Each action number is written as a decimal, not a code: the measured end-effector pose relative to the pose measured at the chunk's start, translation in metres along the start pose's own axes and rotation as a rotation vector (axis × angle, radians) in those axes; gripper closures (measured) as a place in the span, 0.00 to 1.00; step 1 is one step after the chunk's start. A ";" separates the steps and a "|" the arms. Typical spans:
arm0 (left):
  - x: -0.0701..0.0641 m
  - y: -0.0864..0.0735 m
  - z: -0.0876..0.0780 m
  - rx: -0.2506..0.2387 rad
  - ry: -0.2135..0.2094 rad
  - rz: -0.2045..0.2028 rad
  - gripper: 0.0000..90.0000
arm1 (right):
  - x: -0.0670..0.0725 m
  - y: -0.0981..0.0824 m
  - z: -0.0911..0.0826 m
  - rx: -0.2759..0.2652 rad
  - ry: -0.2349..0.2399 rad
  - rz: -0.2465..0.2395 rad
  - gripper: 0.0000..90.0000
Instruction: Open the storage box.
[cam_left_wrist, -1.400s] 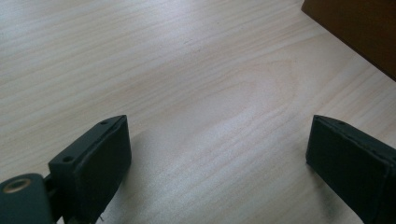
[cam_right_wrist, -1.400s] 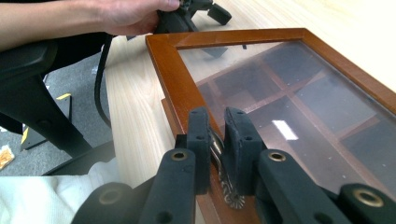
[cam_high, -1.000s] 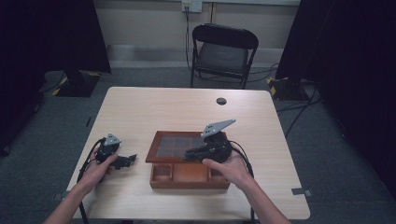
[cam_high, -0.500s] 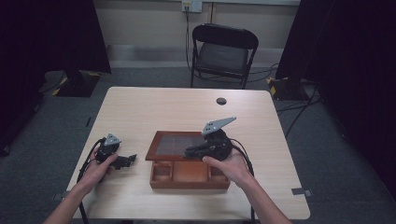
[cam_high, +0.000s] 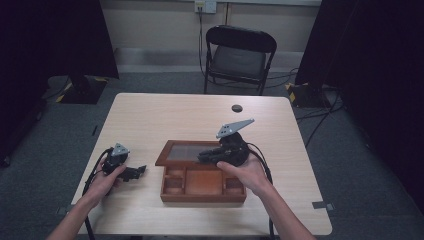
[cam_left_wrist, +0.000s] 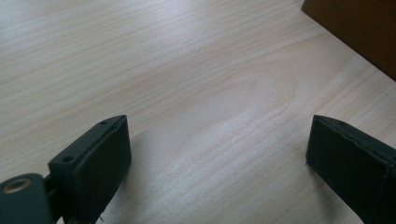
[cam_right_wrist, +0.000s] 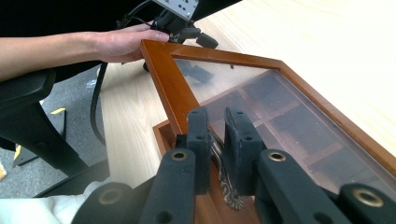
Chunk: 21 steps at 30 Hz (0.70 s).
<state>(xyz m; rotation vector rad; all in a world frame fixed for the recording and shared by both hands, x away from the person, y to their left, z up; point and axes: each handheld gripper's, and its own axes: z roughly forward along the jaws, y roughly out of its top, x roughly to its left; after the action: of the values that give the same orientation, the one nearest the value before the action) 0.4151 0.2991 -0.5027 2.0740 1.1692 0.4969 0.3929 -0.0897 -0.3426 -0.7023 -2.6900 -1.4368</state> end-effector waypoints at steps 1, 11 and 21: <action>0.000 0.000 0.000 0.000 0.000 0.001 0.07 | 0.000 0.001 0.000 0.001 -0.002 -0.001 0.90; 0.000 0.000 0.000 0.003 0.000 0.005 0.07 | -0.002 0.003 -0.001 -0.002 0.007 0.005 0.90; 0.001 0.000 0.000 0.004 0.003 0.011 0.07 | -0.004 0.008 -0.003 -0.001 0.002 0.002 0.90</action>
<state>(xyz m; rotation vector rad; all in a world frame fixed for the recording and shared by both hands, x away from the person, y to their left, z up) 0.4155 0.2997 -0.5024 2.0850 1.1623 0.5026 0.3991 -0.0896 -0.3358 -0.7034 -2.6865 -1.4381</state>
